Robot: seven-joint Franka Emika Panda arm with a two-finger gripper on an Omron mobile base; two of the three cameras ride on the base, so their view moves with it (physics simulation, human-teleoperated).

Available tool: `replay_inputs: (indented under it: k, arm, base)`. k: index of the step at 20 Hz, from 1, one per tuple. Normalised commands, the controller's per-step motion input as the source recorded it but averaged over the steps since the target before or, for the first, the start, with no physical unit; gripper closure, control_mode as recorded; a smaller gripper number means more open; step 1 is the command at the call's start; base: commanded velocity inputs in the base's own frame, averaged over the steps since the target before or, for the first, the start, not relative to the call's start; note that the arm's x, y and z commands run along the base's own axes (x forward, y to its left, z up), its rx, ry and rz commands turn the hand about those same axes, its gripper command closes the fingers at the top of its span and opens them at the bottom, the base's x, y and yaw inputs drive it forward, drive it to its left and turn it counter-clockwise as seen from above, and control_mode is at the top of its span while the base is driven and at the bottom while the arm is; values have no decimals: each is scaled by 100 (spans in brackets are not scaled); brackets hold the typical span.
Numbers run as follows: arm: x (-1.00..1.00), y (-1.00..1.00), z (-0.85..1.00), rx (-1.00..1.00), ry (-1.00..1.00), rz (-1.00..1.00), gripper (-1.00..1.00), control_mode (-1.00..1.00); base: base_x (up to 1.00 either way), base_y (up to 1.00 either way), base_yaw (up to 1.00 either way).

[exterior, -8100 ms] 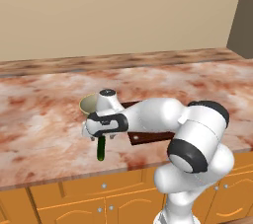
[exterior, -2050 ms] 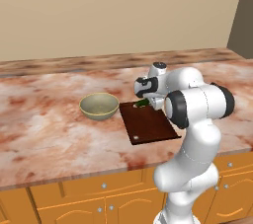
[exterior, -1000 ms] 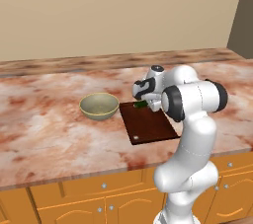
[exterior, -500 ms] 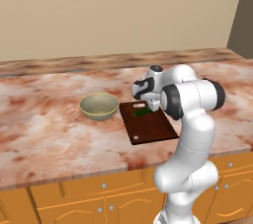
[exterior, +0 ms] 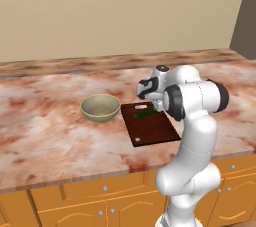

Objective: Place the two vegetables and bowl onto the tray for setting up a vegetable dip station.

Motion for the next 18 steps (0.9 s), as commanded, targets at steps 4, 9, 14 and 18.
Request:
replay_inputs:
  k: [4, 9, 14, 18]
  arm:
    - [-27, -44, 16, -1, 0, 0, -100, -100]
    - [-34, -38, 15, -3, 4, 0, -100, -100]
    - [-55, -45, 6, -7, 2, 4, -100, -100]
    - [-60, -50, 0, -10, 1, 10, -100, -100]
  base:
    - [0, 0, 0]
    - [0, 0, 0]
    - [0, 0, 0]
    - [0, 0, 0]
